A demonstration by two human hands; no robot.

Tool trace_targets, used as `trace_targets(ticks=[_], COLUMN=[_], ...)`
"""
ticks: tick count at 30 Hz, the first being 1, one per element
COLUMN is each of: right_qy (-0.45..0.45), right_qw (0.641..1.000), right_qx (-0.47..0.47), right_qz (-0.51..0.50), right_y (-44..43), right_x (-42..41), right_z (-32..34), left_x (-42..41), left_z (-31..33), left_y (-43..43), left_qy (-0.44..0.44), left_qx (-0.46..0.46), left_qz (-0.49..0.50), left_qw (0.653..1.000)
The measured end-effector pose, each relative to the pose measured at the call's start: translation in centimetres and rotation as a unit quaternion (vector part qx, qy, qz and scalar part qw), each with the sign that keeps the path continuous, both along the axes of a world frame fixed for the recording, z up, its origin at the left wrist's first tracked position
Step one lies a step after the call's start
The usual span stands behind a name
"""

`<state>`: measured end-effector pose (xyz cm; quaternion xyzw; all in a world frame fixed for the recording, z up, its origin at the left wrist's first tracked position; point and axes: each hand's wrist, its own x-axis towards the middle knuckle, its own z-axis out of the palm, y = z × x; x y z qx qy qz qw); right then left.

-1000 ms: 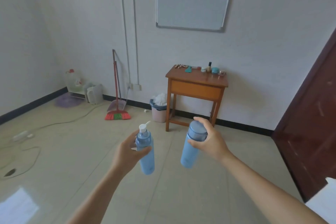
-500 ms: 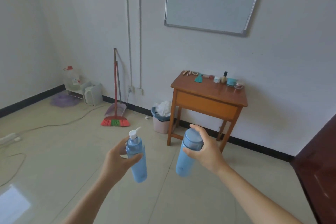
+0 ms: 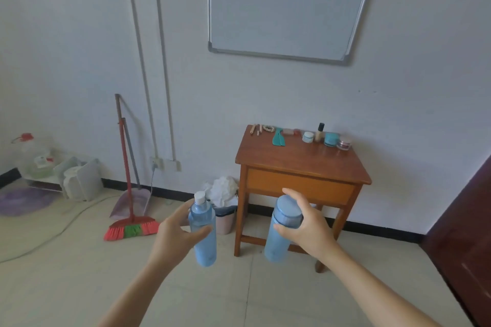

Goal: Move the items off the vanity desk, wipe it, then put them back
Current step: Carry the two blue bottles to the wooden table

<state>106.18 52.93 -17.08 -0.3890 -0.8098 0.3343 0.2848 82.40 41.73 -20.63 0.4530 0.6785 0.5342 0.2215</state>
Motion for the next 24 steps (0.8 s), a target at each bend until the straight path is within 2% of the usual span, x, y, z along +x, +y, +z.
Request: trace_targets(ticks=[5,13,20,24], right_qy=[-0.004,-0.048,-0.007,0.022], right_qw=[0.997,0.986,0.982,0.980], right_qx=[-0.043,-0.076,-0.049,-0.043], right_qz=[-0.067,-0.142,-0.180,-0.193], right_y=[5.7,17.8,33.4,40.4], right_x=[-2.2,0.2,2.7,2.0], right_z=[-1.8,-4.9,-2.9,-2.6], left_x=[-4.3,-2.7,0.3,0.7], left_z=[-2.1,-5.5,-2.8,-3.2], left_y=[8.8,23.9,40.0,46.1], left_qy=[-0.009,0.006,0.010,-0.017], left_qx=[-0.029,-0.061,-0.021,-0.013], left_qz=[-0.031,-0.121,-0.105,-0.084], left_qw=[0.999,0.991,0.994,0.996])
